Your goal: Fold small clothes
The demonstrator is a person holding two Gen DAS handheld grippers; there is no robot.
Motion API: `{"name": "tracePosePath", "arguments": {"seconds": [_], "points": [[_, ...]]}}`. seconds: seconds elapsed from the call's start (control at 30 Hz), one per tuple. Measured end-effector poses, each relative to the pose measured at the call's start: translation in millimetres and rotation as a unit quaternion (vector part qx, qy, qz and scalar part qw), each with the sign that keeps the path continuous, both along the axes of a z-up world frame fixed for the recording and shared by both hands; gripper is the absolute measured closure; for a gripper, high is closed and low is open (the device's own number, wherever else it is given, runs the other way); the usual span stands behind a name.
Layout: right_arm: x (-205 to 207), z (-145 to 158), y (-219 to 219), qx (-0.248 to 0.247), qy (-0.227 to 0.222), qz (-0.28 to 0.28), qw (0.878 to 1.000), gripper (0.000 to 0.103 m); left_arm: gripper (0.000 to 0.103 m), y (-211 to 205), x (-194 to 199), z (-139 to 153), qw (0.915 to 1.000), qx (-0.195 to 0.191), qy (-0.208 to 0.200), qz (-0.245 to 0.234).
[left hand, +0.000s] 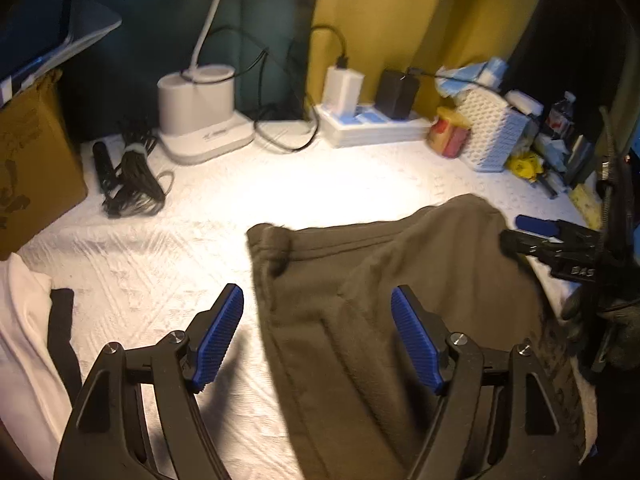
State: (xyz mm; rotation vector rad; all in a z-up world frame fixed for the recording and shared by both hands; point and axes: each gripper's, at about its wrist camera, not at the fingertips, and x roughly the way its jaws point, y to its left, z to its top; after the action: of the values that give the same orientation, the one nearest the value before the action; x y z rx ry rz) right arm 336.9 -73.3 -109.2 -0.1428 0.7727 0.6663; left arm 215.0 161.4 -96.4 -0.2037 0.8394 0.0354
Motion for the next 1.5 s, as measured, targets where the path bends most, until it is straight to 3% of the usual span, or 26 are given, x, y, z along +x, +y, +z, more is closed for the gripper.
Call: {"name": "tracePosePath", "arguments": {"seconds": [0.13,0.27,0.37,0.67,0.77,0.87,1.07,1.13,1.5], "points": [[1,-2,0,0.0,0.004,-0.001,1.0,0.024,0.026,6,5,-16,0.9996,-0.008,0.024,0.01],[2,-4,1,0.003,0.006,-0.001,1.0,0.024,0.015,-3,8,-17,0.9998,-0.006,0.02,0.0],[2,-6,2,0.006,0.009,0.004,1.0,0.024,0.015,-12,10,-17,0.9994,-0.011,0.017,-0.028],[-2,-13,20,0.009,0.016,0.041,0.999,0.024,0.014,-53,19,-19,0.9949,0.023,0.014,-0.097],[-4,-15,27,-0.006,0.009,0.04,0.999,0.024,0.02,-60,21,-19,0.9938,0.032,0.014,-0.106],[-6,-16,32,-0.014,0.004,0.048,0.999,0.027,0.04,-62,20,-18,0.9936,0.038,0.01,-0.106],[-17,-15,44,-0.016,-0.001,0.081,0.997,0.075,0.08,-71,21,-16,0.9928,0.018,0.005,-0.119],[-23,-15,48,-0.019,-0.005,0.089,0.996,0.082,0.081,-76,19,-15,0.993,0.026,0.003,-0.115],[-45,-6,35,-0.004,-0.021,0.091,0.996,0.085,0.084,-78,1,-2,0.9942,0.014,-0.015,-0.105]]}}
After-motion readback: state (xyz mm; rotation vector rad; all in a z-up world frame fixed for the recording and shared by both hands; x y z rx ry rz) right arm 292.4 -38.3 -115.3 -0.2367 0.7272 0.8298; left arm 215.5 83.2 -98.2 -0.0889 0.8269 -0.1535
